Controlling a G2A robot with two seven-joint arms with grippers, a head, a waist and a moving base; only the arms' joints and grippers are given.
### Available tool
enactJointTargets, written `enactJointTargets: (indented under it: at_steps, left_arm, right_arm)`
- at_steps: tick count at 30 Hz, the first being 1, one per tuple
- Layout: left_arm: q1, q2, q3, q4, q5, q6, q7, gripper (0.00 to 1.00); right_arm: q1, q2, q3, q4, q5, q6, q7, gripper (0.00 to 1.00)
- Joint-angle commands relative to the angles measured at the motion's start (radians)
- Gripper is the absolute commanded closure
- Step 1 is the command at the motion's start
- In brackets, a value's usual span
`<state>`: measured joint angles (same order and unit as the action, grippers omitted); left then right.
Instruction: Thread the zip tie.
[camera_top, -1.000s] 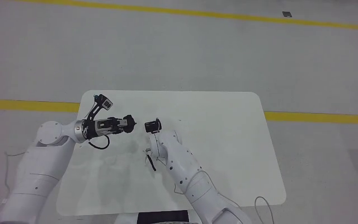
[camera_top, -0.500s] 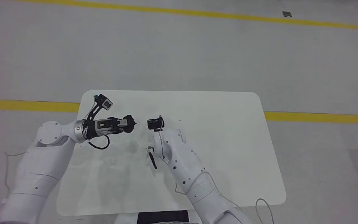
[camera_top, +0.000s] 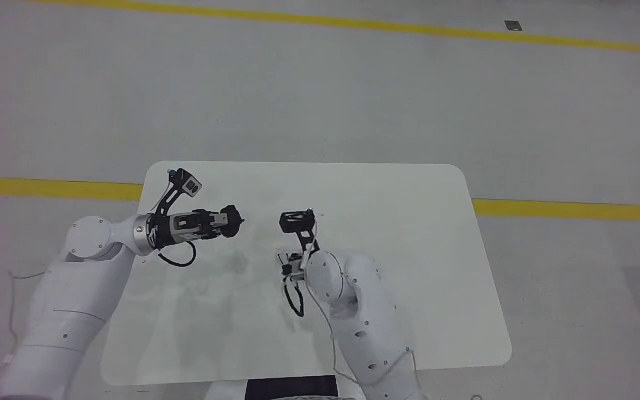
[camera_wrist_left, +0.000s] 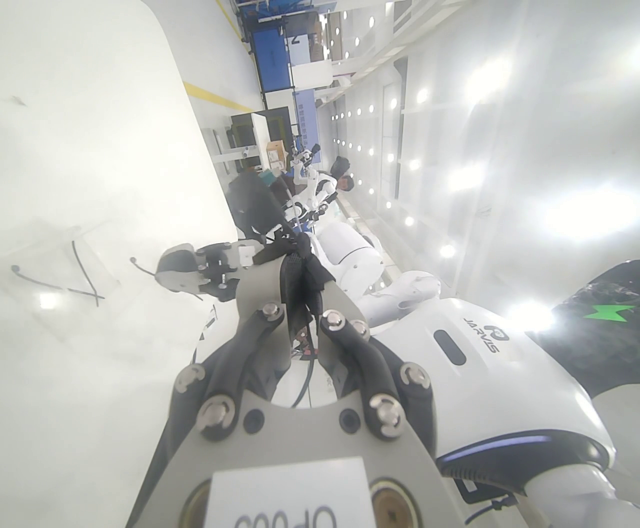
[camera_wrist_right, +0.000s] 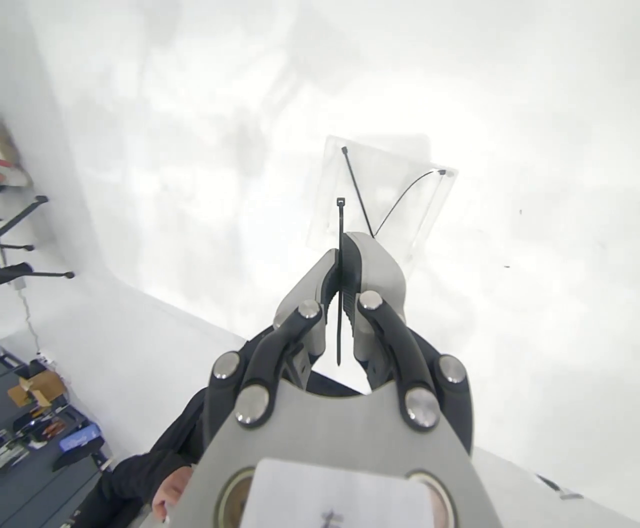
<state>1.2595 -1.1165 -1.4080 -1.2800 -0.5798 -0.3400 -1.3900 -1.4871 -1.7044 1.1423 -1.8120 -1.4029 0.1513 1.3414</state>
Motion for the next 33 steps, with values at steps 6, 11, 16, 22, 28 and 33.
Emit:
enactJointTargets:
  at_steps: [6,11,16,22,28,33]
  left_arm:
    - [0.0,0.0,0.0,0.0,0.0,0.0,0.0,1.0]
    - [0.0,0.0,0.0,0.0,0.0,0.0,0.0,1.0]
    - [0.0,0.0,0.0,0.0,0.0,0.0,0.0,1.0]
    - [0.0,0.0,0.0,0.0,0.0,0.0,0.0,1.0]
    - [0.0,0.0,0.0,0.0,0.0,0.0,0.0,1.0]
    - [0.0,0.0,0.0,0.0,0.0,0.0,0.0,1.0]
  right_arm:
    - [-0.091,0.024,0.051,-0.078,0.195,-0.223,-0.187,1.0]
    - [-0.101,0.028,0.063,-0.077,0.234,-0.259,-0.225,1.0]
    - [-0.101,0.028,0.063,-0.077,0.234,-0.259,-0.225,1.0]
    - [-0.145,0.039,0.089,-0.055,0.354,-0.34,-0.451,1.0]
    - [-0.174,0.06,0.142,-0.028,0.506,-0.491,-0.592,1.0]
    - [-0.137,0.097,0.118,-0.009,0.618,-0.491,-0.661,1.0]
